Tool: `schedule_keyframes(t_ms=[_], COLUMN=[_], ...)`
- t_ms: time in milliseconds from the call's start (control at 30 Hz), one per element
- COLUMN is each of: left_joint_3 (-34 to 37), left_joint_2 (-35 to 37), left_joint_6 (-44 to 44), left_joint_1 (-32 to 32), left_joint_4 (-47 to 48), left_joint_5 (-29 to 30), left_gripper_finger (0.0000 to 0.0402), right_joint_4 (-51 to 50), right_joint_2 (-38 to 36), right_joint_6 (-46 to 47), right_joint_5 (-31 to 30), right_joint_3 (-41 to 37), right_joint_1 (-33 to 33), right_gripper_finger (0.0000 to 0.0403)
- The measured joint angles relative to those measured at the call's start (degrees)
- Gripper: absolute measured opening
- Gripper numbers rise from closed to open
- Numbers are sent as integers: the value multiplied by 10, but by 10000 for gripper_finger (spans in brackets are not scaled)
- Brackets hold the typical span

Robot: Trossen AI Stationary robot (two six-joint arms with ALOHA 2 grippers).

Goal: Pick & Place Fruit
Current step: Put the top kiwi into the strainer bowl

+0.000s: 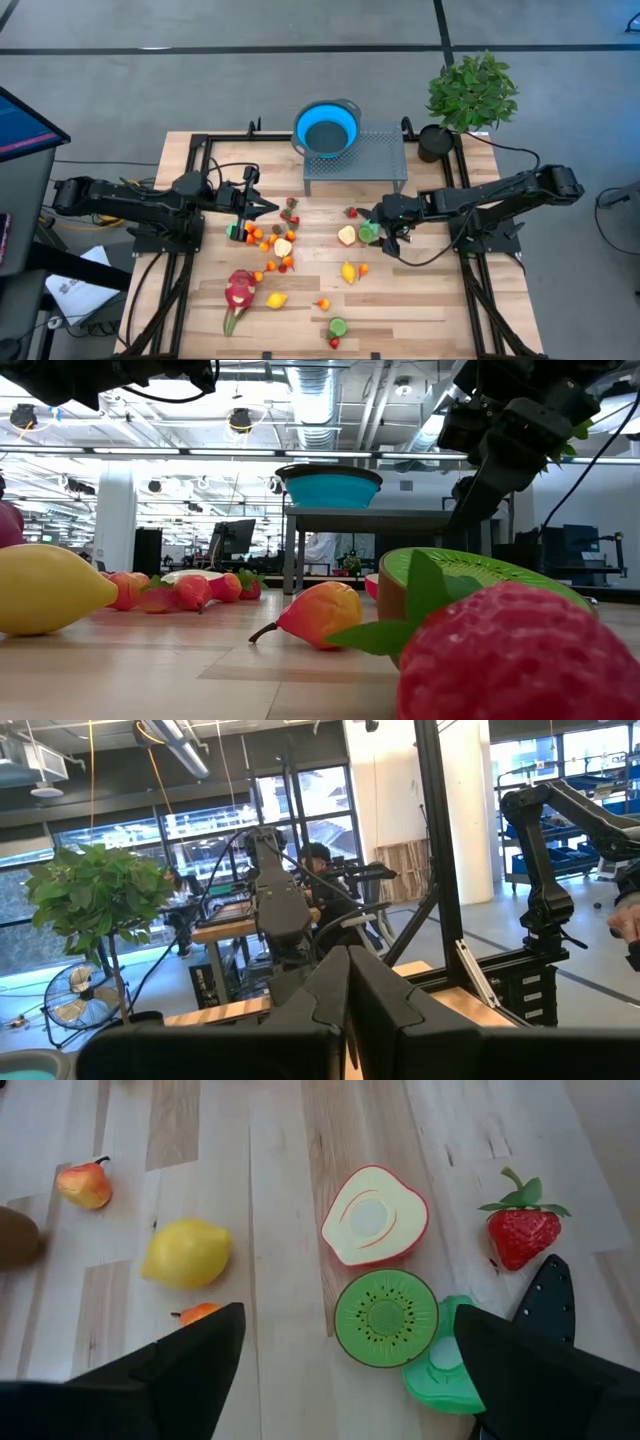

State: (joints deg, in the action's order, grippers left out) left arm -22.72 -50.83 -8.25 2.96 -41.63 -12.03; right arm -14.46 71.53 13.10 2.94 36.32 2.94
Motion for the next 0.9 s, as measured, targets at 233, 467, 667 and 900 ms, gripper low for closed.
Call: schedule_keyframes(t_ms=[233,467,667,900], left_joint_3=[0,0,0,0], left_joint_2=[0,0,0,0], left_joint_6=[0,0,0,0], left_joint_1=[0,0,0,0], left_joint_4=[0,0,0,0], left_joint_5=[0,0,0,0], left_gripper_finger=[3,3,3,3], right_joint_4=[0,0,3,59], right_joint_2=[0,0,12,91], right_joint_6=[4,6,1,-2], right_joint_5=[0,0,0,0], right_joint_3=[0,0,0,0], right_joint_1=[0,0,0,0], right_gripper_finger=[360,357,355,344])
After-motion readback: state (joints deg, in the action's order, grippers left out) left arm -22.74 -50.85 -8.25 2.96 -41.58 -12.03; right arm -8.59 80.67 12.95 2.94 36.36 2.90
